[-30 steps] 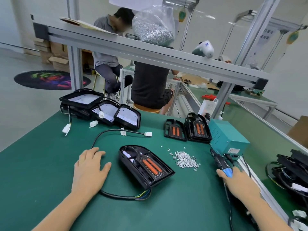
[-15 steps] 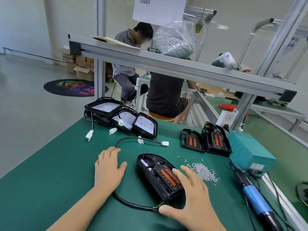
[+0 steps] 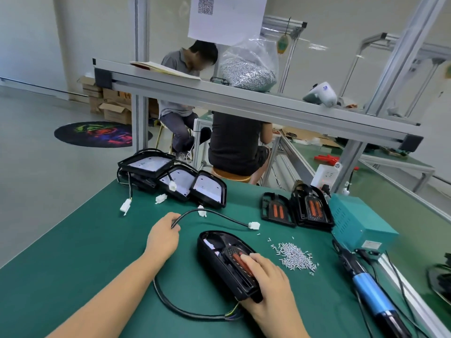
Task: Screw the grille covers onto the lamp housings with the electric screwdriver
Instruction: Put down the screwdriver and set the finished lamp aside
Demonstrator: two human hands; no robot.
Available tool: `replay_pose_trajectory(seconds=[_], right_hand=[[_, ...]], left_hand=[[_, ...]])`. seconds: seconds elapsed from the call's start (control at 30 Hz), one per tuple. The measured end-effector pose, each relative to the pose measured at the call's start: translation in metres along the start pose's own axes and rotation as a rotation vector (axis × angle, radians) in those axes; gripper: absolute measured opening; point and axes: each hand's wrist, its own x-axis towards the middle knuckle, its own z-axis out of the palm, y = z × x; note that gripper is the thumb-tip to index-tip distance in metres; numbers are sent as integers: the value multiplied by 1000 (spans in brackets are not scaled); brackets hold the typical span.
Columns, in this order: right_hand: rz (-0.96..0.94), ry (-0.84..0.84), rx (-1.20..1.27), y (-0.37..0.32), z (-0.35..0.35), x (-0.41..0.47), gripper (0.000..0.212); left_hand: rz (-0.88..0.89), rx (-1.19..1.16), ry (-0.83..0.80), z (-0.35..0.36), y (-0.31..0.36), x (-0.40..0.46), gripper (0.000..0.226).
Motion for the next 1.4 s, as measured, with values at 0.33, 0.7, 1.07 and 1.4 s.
replay_pose_trajectory(seconds=[0.33,0.7,1.07,1.4], right_hand=[[235,288,796,1,-3,1,38],[406,462,1317,-8,-18,35,16],[134,563,514,-21,-20,45,66],[-88,512,354,-2,-66,35,69]], left_hand=[[197,-306,6,24,40,-17,41],[329,-436,-94,50,99,-44,42],[235,-511,-211,59,143,-69,35],[197,-583,-54,55,135,-50,31]])
